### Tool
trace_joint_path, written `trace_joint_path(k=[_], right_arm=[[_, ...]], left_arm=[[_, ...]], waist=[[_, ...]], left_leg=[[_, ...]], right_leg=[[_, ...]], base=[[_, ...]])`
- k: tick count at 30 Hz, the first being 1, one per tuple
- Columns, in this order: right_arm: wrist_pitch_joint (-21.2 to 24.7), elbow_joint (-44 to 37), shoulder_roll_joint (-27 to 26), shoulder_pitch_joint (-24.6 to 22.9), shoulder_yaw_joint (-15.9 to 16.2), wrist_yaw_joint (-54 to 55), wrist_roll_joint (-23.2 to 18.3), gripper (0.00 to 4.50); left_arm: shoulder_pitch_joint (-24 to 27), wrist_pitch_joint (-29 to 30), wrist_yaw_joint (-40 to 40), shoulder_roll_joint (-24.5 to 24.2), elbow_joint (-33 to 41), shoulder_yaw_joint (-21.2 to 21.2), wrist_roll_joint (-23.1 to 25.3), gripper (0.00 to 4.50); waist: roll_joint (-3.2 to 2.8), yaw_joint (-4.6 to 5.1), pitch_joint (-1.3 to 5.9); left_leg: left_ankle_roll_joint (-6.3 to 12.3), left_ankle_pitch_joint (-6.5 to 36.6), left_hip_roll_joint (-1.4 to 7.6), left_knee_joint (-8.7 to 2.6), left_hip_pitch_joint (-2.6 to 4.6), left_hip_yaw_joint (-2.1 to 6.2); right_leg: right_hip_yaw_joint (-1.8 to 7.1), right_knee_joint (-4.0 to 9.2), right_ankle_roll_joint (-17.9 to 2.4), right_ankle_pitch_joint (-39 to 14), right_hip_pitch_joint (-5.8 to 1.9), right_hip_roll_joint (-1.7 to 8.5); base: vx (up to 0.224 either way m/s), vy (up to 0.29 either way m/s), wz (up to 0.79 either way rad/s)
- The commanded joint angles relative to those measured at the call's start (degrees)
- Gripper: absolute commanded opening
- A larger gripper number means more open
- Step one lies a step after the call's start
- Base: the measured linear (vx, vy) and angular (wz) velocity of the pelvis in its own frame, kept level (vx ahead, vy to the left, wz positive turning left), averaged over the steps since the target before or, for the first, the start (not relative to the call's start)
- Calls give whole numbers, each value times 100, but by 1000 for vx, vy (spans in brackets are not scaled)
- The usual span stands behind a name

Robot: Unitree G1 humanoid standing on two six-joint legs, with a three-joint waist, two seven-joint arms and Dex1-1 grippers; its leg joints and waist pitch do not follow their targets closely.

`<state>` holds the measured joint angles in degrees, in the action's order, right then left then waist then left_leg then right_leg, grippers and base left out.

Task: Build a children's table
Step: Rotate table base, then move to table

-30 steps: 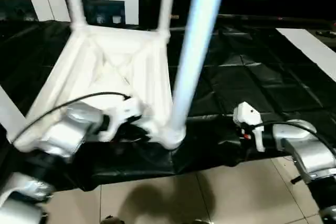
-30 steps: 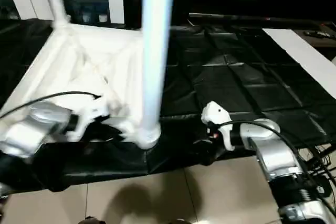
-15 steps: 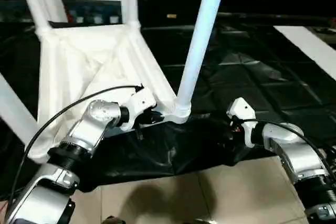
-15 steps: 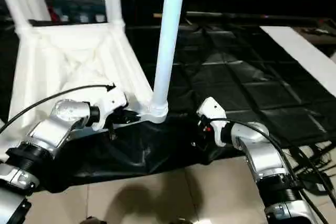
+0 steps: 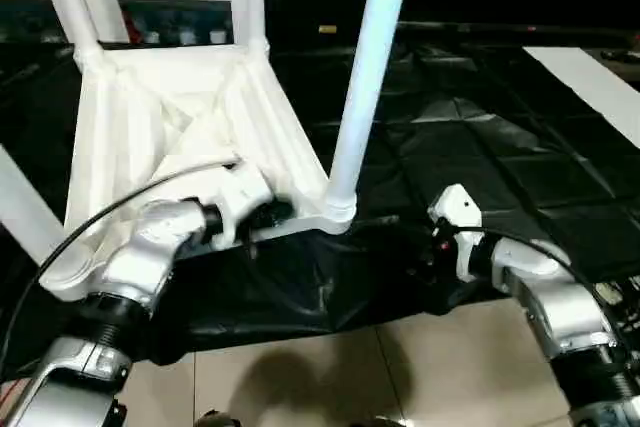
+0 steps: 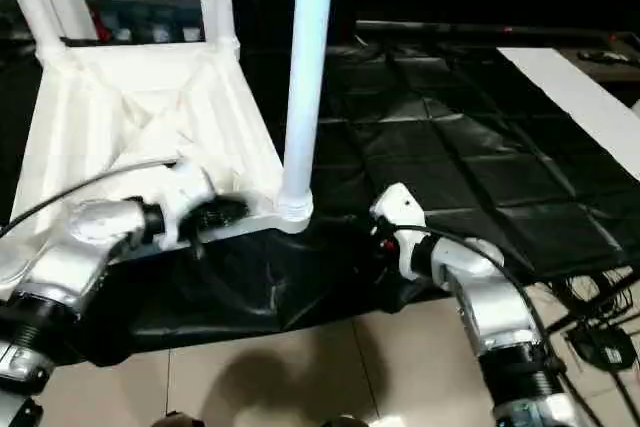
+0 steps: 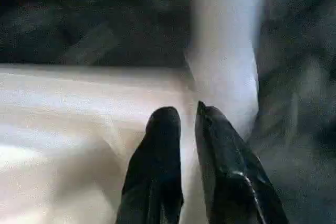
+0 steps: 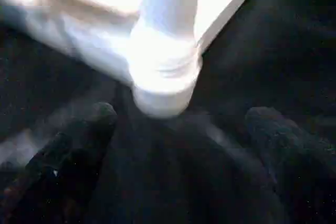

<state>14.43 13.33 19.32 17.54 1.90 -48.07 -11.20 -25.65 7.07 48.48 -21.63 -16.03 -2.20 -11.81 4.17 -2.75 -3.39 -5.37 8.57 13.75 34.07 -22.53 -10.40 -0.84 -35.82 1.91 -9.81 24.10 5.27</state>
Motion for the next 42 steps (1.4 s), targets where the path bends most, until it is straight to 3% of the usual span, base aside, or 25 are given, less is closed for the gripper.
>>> trace_joint_path(k=[1, 3, 8, 14, 16, 18, 21, 23, 24, 25, 26, 27, 28, 29, 30, 32, 34, 35, 36, 37, 38, 39, 40, 41, 42], right_arm=[[217, -368, -26, -54, -394, 273, -313, 450], [416, -574, -111, -135, -563, 468, -441, 450], [726, -1207, -437, -583, -885, 1514, -302, 450], [463, -1459, -1048, -1079, -1319, 3016, 48, 450], [396, -1454, -1095, -1131, -1286, 3222, 150, 450], [367, -1468, -1090, -1151, -1237, 3236, 186, 450], [344, -1517, -1025, -1188, -1102, 3194, 309, 450], [365, -1527, -992, -1165, -1132, 3214, 310, 450], [307, -1506, -963, -1137, -1135, 3269, 355, 450], [268, -1482, -934, -1113, -1121, 3299, 379, 450], [250, -1453, -911, -1089, -1109, 3314, 387, 450], [243, -1432, -896, -1070, -1106, 3327, 391, 450], [243, -1429, -895, -1066, -1107, 3327, 388, 450], [241, -1412, -893, -1046, -1111, 3329, 373, 450], [229, -1390, -888, -1033, -1102, 3319, 379, 450], [187, -1332, -887, -1004, -1081, 3315, 401, 450], [112, -1263, -933, -960, -1142, 3419, 380, 450], [99, -1213, -973, -917, -1225, 3505, 301, 450], [126, -1155, -994, -868, -1302, 3552, 219, 450], [133, -1142, -995, -859, -1313, 3558, 206, 450], [137, -1132, -990, -852, -1313, 3557, 202, 450], [131, -1118, -964, -843, -1293, 3541, 219, 450], [121, -1115, -939, -843, -1271, 3520, 239, 450], [114, -1110, -929, -841, -1263, 3510, 248, 450], [109, -1114, -925, -844, -1263, 3506, 251, 450]], left_arm=[[209, 354, -244, 136, 622, 382, -531, 69], [467, 374, -532, 242, 906, 533, -713, 69], [1251, 1073, -2608, 1032, 1751, 1001, -5, 69], [1802, 1056, -3226, 1354, 2100, 650, 343, 69], [1807, 1127, -3329, 1450, 2141, 676, 308, 69], [1804, 1161, -3404, 1476, 2165, 681, 366, 69], [1747, 1113, -3380, 1434, 2114, 578, 546, 69], [1754, 1119, -3411, 1467, 2126, 528, 583, 69], [1759, 1123, -3461, 1489, 2140, 506, 571, 69], [1758, 1108, -3490, 1493, 2140, 489, 577, 69], [1756, 1097, -3504, 1498, 2133, 477, 581, 69], [1756, 1094, -3509, 1504, 2130, 471, 577, 69], [1755, 1099, -3509, 1504, 2131, 468, 576, 69], [1749, 1124, -3510, 1505, 2135, 452, 575, 69], [1762, 1134, -3514, 1503, 2148, 443, 583, 69], [1782, 1140, -3522, 1501, 2175, 436, 604, 69], [1784, 1139, -3537, 1496, 2188, 439, 618, 69], [1792, 1136, -3554, 1486, 2199, 435, 617, 69], [1794, 1133, -3572, 1484, 2202, 425, 623, 69], [1796, 1134, -3574, 1484, 2204, 424, 625, 69], [1797, 1134, -3577, 1485, 2205, 424, 626, 69], [1799, 1142, -3594, 1488, 2210, 426, 628, 69], [1801, 1150, -3619, 1492, 2216, 426, 633, 69], [1799, 1154, -3632, 1493, 2217, 424, 634, 69], [1797, 1165, -3657, 1498, 2221, 431, 638, 69]], waist=[[-63, -17, 381], [-57, -24, 366], [-96, -22, 362], [-87, 5, 352], [-127, 26, 347], [-88, 55, 349], [-114, 122, 323], [-125, 206, 272], [-59, 134, 222], [-295, 120, 181], [-306, 121, 267], [-312, 127, 222], [-160, 165, 201], [-97, 127, 178], [-111, 124, 159], [-165, 125, 175], [-296, 146, 220], [-384, 327, 282], [-303, 391, 286], [-337, 385, 259], [-277, 424, 310], [-176, 380, 300], [-90, 307, 312], [6, 117, 442], [-48, 67, 546]], left_leg=[[-135, 2242, -65, -442, 147, -61], [-130, 2257, -70, -447, 145, -66], [-222, 2324, -88, -458, 141, -52], [-265, 2448, -110, -477, 131, -31], [-324, 2579, -126, -478, 138, -21], [-323, 2627, -131, -472, 124, -18], [-306, 3330, -142, -471, 250, 19], [-196, 3892, -175, -421, 428, 55], [36, 3869, -286, -543, 8, 177], [132, 4398, -260, -777, -96, 252], [311, 4219, -275, -809, -211, 303], [365, 4019, -319, -776, -121, 293], [477, 3377, -431, -449, 48, 220], [574, 2722, -425, -202, 86, 175], [610, 2537, -383, -167, 45, 180], [655, 2421, -318, -259, -51, 229], [714, 2678, -326, -435, 86, 328], [420, 3225, 51, -506, 786, 397], [422, 3305, 177, -595, 821, 543], [491, 3451, 249, -658, 946, 598], [1064, 2850, 221, -621, 1003, 672], [1621, 2170, 52, -500, 846, 482], [1650, 1896, -141, -405, 545, 259], [1611, 1098, -472, -105, 40, 43], [1623, 665, -464, -101, 22, 56]], right_leg=[[32, 441, -1193, -1685, -162, 55], [36, 471, -1057, -1815, -152, 41], [33, 552, -649, -2114, -136, 15], [27, 621, -318, -2330, -90, 3], [26, 633, -250, -2457, -72, -5], [16, 643, -203, -2454, -81, -18], [-54, 731, -16, -3251, -67, -39], [-244, 884, 52, -4159, -102, -130], [-504, 919, 195, -4526, -438, 60], [-654, 731, 162, -4372, -731, 22], [-549, 332, -65, -3382, -1082, 77], [-531, 553, -155, -3394, -976, 118], [-607, 1032, -245, -4426, -788, 356], [-651, 1225, -343, -5220, -819, 589], [-695, 1254, -365, -5386, -880, 651], [-839, 1181, -424, -5031, -1065, 571], [-931, 1026, -685, -3900, -1124, 250], [-718, 719, -1054, -2935, -654, 59], [-680, 491, -1126, -2369, -634, -19], [-566, 266, -1027, -1636, -503, -59], [-470, 163, -831, -1035, -444, -28], [-367, 309, -753, -615, -550, 127], [-247, 484, -748, -421, -819, 233], [-29, 608, -572, -96, -1342, 233], [-55, 592, -621, 218, -1419, 176]], base=[[0, 0, 0], [0, 0, 0], [0, 0, 0], [0, 0, 0], [0, 0, 0], [0, 0, 0], [0, 0, 0], [0, 0, 0], [0, 0, 0], [0, 0, 0], [20, 10, 44], [20, 10, 44], [55, -26, 59], [70, -32, 67], [70, -32, 67], [95, 19, 64], [119, 34, 70], [187, -5, 55], [187, -5, 55], [191, 12, 20], [179, 29, 9], [179, 29, 9], [184, 2, 8], [199, 24, 10], [199, 24, 10]])
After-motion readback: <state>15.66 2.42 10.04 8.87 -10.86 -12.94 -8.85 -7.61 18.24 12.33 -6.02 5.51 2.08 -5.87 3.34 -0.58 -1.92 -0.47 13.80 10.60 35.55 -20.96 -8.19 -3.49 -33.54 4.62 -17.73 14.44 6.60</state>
